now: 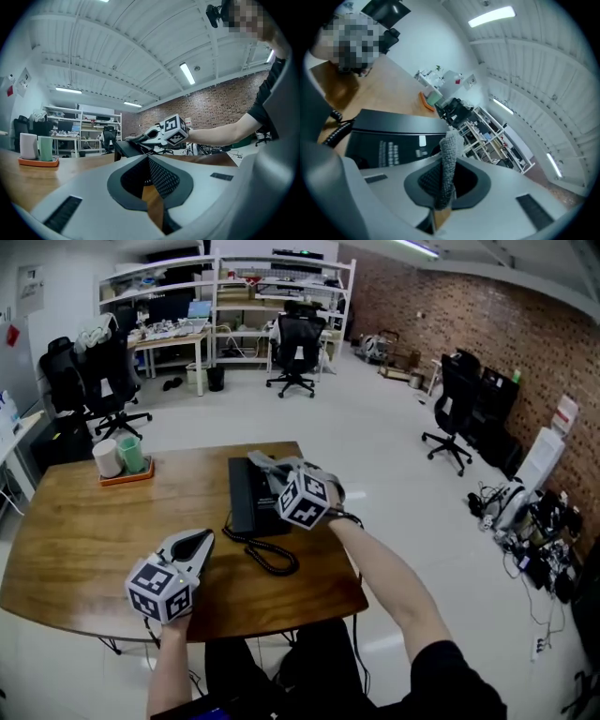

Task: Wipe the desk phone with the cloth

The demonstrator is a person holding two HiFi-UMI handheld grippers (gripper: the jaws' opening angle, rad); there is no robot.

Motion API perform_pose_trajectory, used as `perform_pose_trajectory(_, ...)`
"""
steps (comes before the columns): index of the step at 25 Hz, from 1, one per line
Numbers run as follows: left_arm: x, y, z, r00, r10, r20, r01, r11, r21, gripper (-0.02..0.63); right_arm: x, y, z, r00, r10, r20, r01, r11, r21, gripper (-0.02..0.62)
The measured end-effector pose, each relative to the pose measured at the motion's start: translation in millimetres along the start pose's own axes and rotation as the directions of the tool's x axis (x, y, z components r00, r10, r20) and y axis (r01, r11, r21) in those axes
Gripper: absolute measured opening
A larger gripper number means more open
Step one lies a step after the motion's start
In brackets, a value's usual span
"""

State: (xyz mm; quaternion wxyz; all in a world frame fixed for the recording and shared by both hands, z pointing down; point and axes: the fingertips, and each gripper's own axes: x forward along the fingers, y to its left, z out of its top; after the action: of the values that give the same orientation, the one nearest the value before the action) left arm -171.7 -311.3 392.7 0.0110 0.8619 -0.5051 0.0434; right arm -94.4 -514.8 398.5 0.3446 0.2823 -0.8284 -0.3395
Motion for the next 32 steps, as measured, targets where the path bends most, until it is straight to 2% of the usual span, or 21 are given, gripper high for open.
perform_pose_trajectory(3, 0.1, 3.9, 0.9, 1.0, 0.0, 0.001, 0.0, 1.0, 0.006, -0.008, -26.8, 39.2, 0.9, 0.997, 0.072, 0.013, -0.07, 0.994, -0.082, 0.025)
perform_pose_trajectory(7, -0.8, 7.5, -2.2, 1.0, -0.001, 0.003, 0.001, 1.0, 0.007, -0.008, -61.4, 92.2, -0.4, 0.986, 0.165, 0.02, -0.161, 0.977, -0.138, 0.025)
perform_pose_trajectory(11, -5.0, 12.6, -6.9, 1.0, 0.002, 0.01, -0.002, 1.0, -0.003, -0.008, -84.2, 131.8, -0.6, 0.963, 0.27, 0.001, -0.266, 0.95, -0.166, 0.025)
perform_pose_trajectory(13, -5.9, 15.5, -7.7, 1.0, 0.001, 0.019, -0.001, 1.0, -0.021, -0.008, -96.0, 135.7, 2.9, 0.96, 0.28, 0.014, -0.274, 0.95, -0.152, 0.025)
perform_pose_trajectory(15, -6.9, 21.5, -7.5, 0.999, -0.001, 0.033, 0.002, 0.999, -0.047, -0.008, -111.1, 123.2, 14.9, 0.969, 0.235, 0.078, -0.228, 0.97, -0.08, 0.025)
perform_pose_trajectory(17, -10.4, 27.2, -6.4, 0.999, 0.002, 0.053, 0.002, 0.998, -0.068, -0.008, -132.1, 102.0, 33.8, 0.971, 0.158, 0.179, -0.168, 0.985, 0.043, 0.026)
perform_pose_trajectory(20, -20.7, 24.7, -1.2, 0.994, 0.012, 0.105, -0.006, 0.998, -0.054, -0.008, -172.6, 70.3, 60.3, 0.945, 0.007, 0.327, -0.095, 0.962, 0.256, 0.026)
perform_pose_trajectory(22, -25.6, 11.4, 7.5, 0.989, 0.001, 0.148, 0.004, 0.999, -0.034, -0.008, -204.7, 49.8, 73.5, 0.903, -0.1, 0.417, -0.074, 0.922, 0.379, 0.025)
perform_pose_trajectory(24, -28.8, -11.3, 17.9, 0.983, -0.038, 0.18, 0.046, 0.998, -0.042, -0.006, -239.7, 34.3, 80.4, 0.849, -0.189, 0.493, -0.083, 0.874, 0.478, 0.025)
perform_pose_trajectory(27, -42.5, -44.7, 40.3, 0.969, -0.081, 0.236, 0.096, 0.994, -0.056, -0.006, -286.4, 27.6, 88.0, 0.771, -0.278, 0.574, -0.126, 0.816, 0.565, 0.025)
perform_pose_trajectory(29, -52.9, -63.4, 58.2, 0.958, -0.103, 0.268, 0.121, 0.991, -0.054, -0.008, -307.9, 30.3, 93.8, 0.733, -0.31, 0.605, -0.142, 0.8, 0.583, 0.025)
perform_pose_trajectory(32, -61.1, -92.7, 80.0, 0.946, -0.131, 0.296, 0.146, 0.989, -0.027, -0.008, -333.7, 35.2, 96.5, 0.694, -0.333, 0.638, -0.152, 0.798, 0.583, 0.025)
